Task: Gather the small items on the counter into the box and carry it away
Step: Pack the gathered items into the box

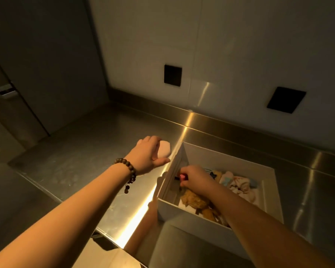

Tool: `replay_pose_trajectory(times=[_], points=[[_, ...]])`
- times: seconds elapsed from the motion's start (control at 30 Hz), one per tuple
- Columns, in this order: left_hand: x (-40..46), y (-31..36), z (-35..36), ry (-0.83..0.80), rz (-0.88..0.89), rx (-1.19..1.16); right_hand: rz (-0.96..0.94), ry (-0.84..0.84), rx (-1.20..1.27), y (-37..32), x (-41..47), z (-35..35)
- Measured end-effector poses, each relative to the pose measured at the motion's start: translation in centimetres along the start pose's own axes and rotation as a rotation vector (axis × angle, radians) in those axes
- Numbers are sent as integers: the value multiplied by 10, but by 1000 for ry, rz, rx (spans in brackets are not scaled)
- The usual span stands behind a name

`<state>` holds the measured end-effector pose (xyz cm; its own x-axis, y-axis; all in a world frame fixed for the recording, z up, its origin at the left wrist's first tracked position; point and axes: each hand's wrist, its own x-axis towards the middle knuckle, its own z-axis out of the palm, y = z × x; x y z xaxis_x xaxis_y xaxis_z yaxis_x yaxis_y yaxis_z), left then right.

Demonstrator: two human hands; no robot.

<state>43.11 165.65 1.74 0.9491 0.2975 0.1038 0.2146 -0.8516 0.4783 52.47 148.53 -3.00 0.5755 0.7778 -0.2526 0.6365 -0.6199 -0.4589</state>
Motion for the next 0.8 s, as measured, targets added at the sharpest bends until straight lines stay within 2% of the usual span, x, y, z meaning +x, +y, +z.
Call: replay_pose_trajectory(times=[0.07, 0.13, 0.27, 0.4, 0.5, 0.53, 0.67, 0.8], points=[[3, 1, 2, -1, 24, -16, 27, -29, -36, 1, 2, 1], [6, 2, 3, -10, 50, -24, 39, -22, 67, 1, 1, -4], [13, 14, 7, -15, 120, -63, 39, 223, 579, -6, -6, -32], [23, 34, 6, 44, 187, -104, 59, 140, 992, -12, -19, -51], [30, 46, 13, -14, 239, -51, 97, 159, 1406, -6, -29, -64], [32, 50, 17, -35, 252, -32, 99, 175, 1466, -2, -32, -67], [37, 66, 33, -129, 299, -89, 104, 268, 1227, 21, -43, -71], [44, 72, 54, -240, 246, -147, 247, 391, 1132, 49, -51, -71]])
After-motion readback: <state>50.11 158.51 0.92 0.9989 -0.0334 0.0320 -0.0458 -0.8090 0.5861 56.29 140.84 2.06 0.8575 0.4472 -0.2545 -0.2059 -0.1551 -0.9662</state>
